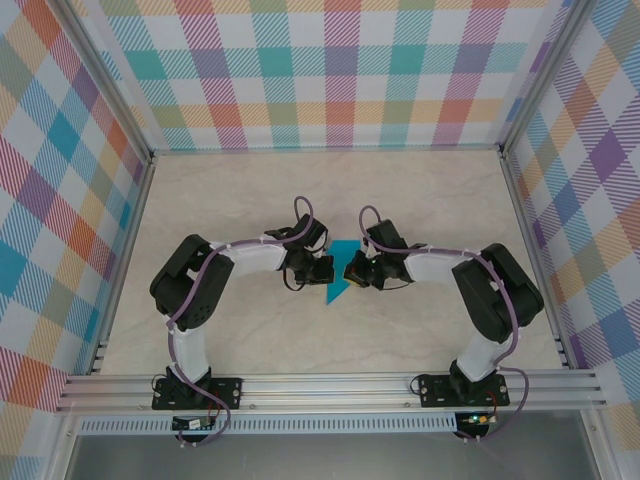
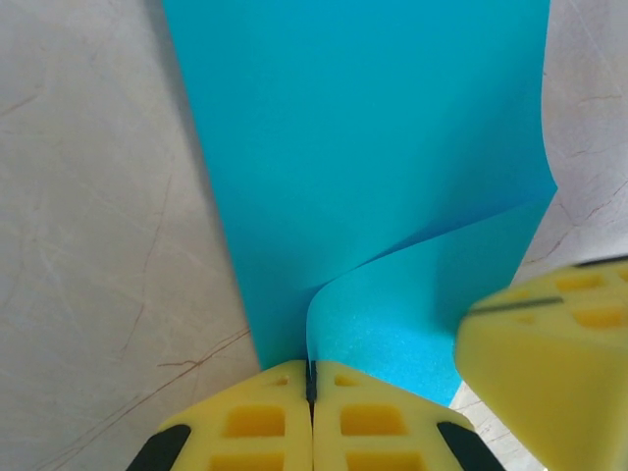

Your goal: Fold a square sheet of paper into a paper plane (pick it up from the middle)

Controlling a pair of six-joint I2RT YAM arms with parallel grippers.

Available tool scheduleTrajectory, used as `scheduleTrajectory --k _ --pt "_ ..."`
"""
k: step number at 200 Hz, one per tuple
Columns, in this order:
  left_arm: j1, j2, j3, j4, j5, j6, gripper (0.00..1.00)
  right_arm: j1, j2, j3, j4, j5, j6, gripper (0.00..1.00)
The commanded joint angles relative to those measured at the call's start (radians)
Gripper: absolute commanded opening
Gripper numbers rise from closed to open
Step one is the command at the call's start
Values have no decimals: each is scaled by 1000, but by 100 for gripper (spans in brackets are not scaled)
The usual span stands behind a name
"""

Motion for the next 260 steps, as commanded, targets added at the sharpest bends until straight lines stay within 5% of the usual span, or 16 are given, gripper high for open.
scheduleTrajectory --k 1,72,260 --pt "10 34 -9 -43 -25 13 5 31 -41 -50 115 -95 26 0" --pt "10 31 -32 -41 -37 12 4 150 13 -123 282 -106 139 0" --pt "10 27 -43 -30 -34 8 4 179 58 -136 210 -71 118 0"
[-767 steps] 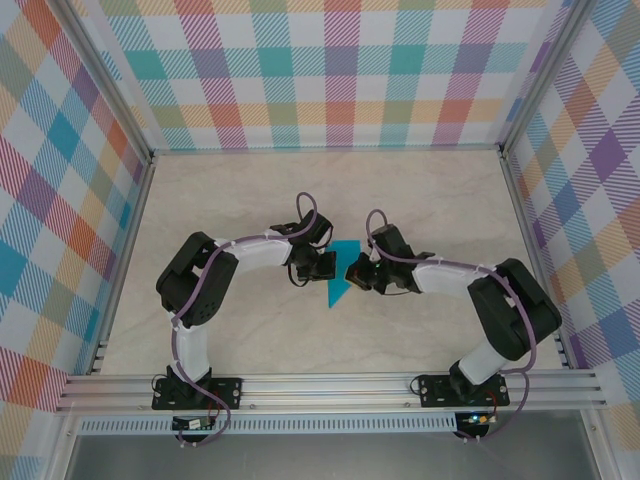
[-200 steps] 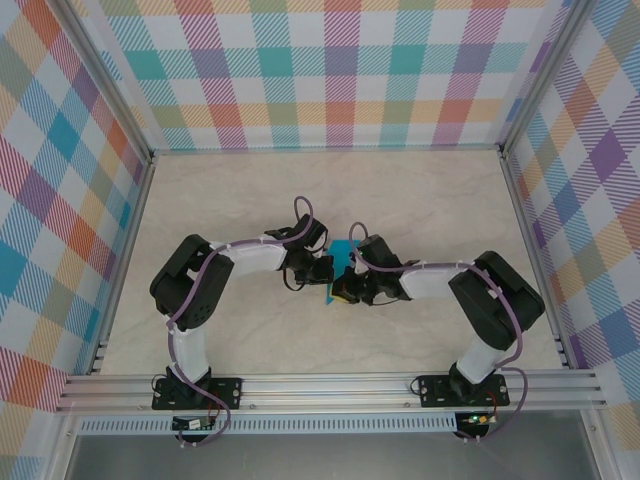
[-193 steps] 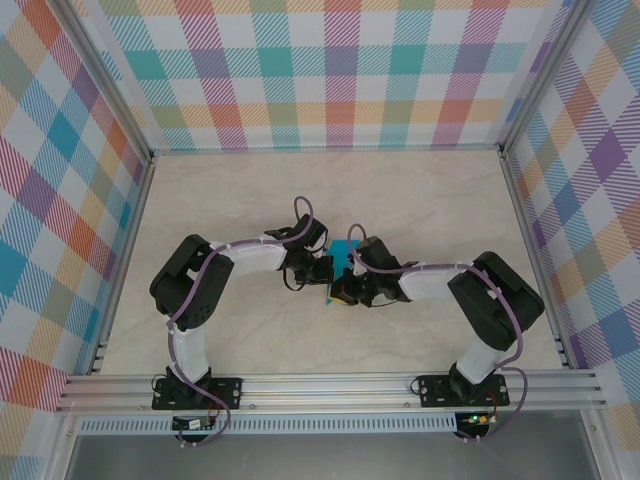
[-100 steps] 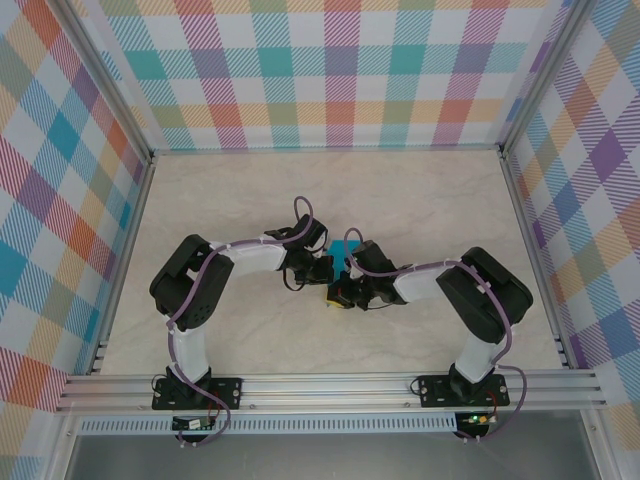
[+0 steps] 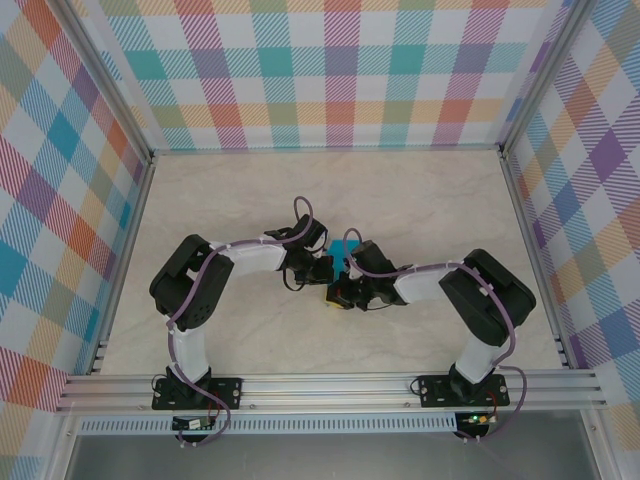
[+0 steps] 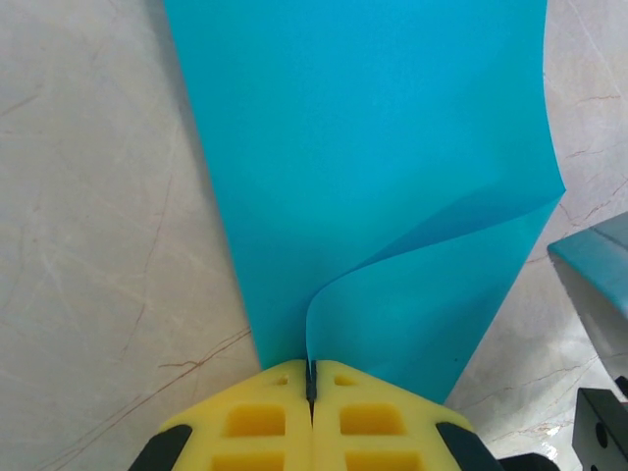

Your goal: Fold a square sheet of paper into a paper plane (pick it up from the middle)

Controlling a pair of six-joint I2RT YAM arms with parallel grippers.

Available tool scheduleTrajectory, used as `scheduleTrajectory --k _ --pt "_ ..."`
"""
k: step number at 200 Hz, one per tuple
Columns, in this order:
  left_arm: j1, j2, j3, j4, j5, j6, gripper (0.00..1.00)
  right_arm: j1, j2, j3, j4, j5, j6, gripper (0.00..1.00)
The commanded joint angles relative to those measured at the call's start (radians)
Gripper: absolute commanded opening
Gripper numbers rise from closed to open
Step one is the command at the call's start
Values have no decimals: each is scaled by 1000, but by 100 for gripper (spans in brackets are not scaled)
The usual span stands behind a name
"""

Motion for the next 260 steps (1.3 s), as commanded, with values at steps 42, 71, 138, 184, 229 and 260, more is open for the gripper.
scheduleTrajectory --k 42,71,138,184,229,260 --pt "9 25 -37 -40 -37 10 4 11 -18 17 -124 46 -35 0" --pt "9 23 -36 -41 -38 9 4 -24 -104 28 -153 72 -55 0" --pt "9 22 -36 -42 -36 9 4 -51 1 60 -178 93 -82 0" --pt "9 22 -29 -45 -34 14 4 -59 -36 61 -192 100 -85 0" --pt "9 23 -24 -46 -33 13 4 -121 -30 95 -205 86 -117 0" --pt "9 21 -12 -54 -31 18 4 -138 28 95 -203 86 -125 0"
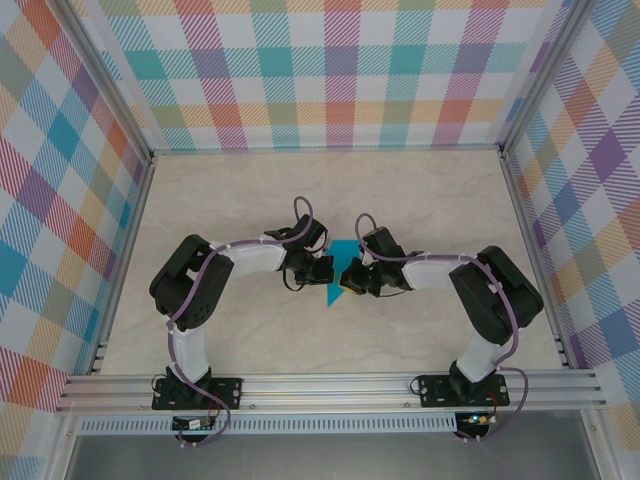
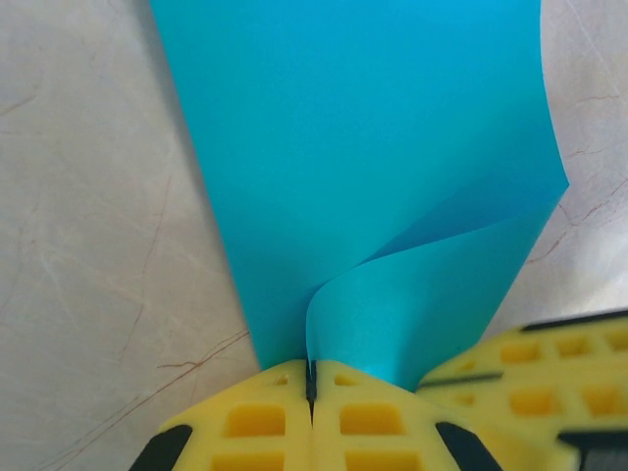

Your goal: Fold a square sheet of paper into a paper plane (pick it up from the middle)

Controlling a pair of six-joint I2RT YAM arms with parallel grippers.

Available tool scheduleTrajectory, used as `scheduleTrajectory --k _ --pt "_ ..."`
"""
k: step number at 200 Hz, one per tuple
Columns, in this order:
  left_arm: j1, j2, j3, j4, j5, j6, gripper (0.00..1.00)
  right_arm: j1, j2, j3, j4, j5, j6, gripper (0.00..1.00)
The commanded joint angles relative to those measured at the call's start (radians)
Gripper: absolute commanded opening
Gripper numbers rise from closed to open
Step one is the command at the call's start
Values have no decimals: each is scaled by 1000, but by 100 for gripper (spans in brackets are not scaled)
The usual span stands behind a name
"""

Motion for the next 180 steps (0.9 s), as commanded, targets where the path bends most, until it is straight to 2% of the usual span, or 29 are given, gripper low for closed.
scheduleTrajectory --k 1,19,39,79,93,116,151,180 --pt "10 21 -12 -56 -32 18 4 -7 44 16 -24 6 -31 0" --pt "9 13 -5 -57 -29 19 5 -7 51 2 -26 12 -26 0" --pt "9 -14 22 -75 -20 31 12 -7 43 -8 -45 25 -24 0" --pt "14 -127 76 -129 -121 2 39 -7 32 -8 -63 38 -18 0" --pt "14 -165 52 -113 -126 -24 40 -7 29 -8 -61 41 -12 0" --pt "10 -203 -29 -41 -22 -77 30 -7 30 -6 -61 36 -9 0" --pt "4 -194 -132 97 137 -170 9 -7 38 -10 -55 25 -4 0" --pt "-8 -169 -187 193 204 -227 2 -7 37 -15 -44 21 5 0"
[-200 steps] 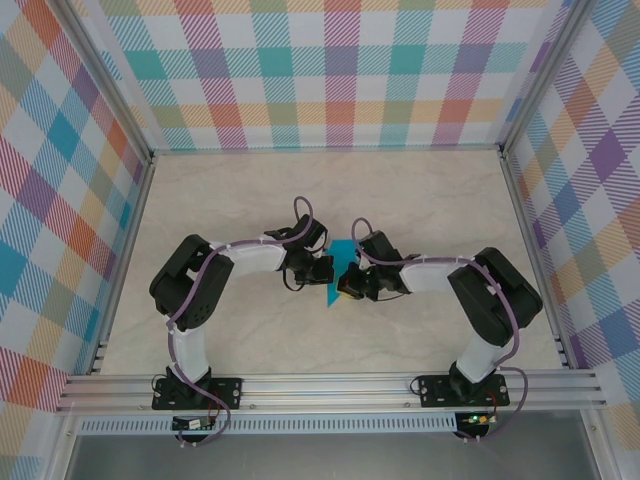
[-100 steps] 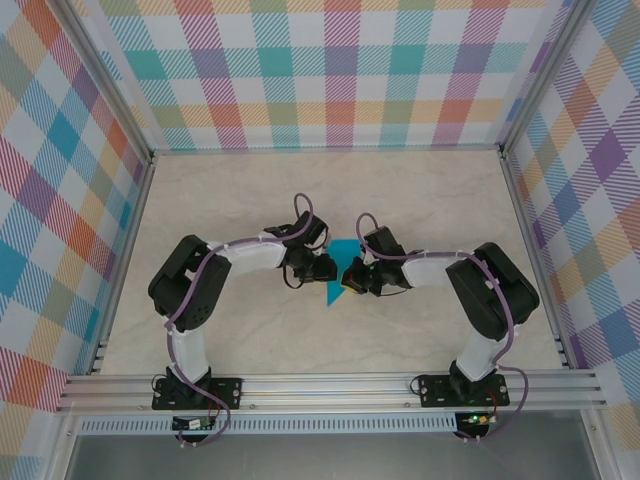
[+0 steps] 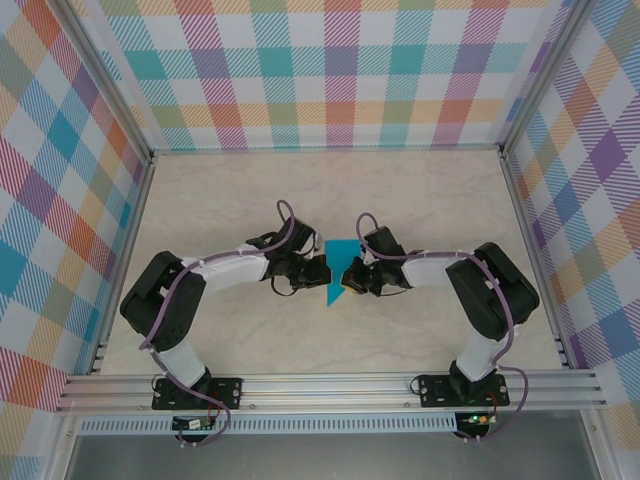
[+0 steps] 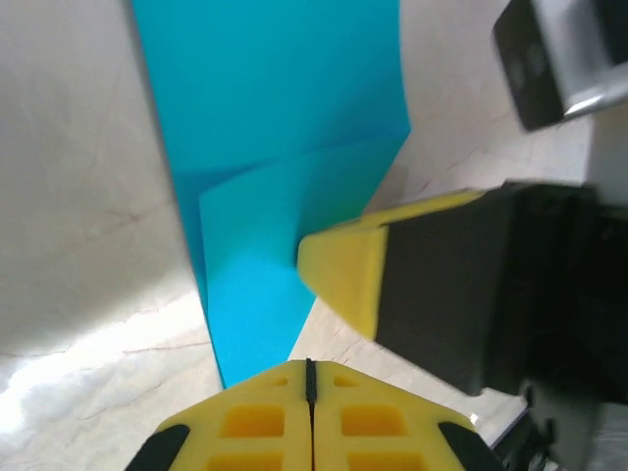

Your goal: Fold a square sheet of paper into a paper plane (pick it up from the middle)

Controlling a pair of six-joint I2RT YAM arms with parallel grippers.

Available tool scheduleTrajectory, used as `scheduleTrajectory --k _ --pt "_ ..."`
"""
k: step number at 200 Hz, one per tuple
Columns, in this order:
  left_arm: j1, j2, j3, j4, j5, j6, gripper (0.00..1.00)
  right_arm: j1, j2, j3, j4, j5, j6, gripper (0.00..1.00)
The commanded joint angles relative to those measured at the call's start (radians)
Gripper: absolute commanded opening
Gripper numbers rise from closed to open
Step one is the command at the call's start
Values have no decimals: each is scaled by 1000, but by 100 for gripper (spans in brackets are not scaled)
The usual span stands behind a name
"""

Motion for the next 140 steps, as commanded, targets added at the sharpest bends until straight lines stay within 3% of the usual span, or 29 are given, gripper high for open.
scheduleTrajectory --k 1,113,140 --pt "-10 28 -34 109 105 -75 2 4 10 -18 -48 20 4 0" --pt "-42 120 -59 50 68 -52 0 4 -27 2 -30 -2 -30 0" --pt "-42 132 -54 -5 39 -31 0 31 -103 -34 42 -4 -98 0"
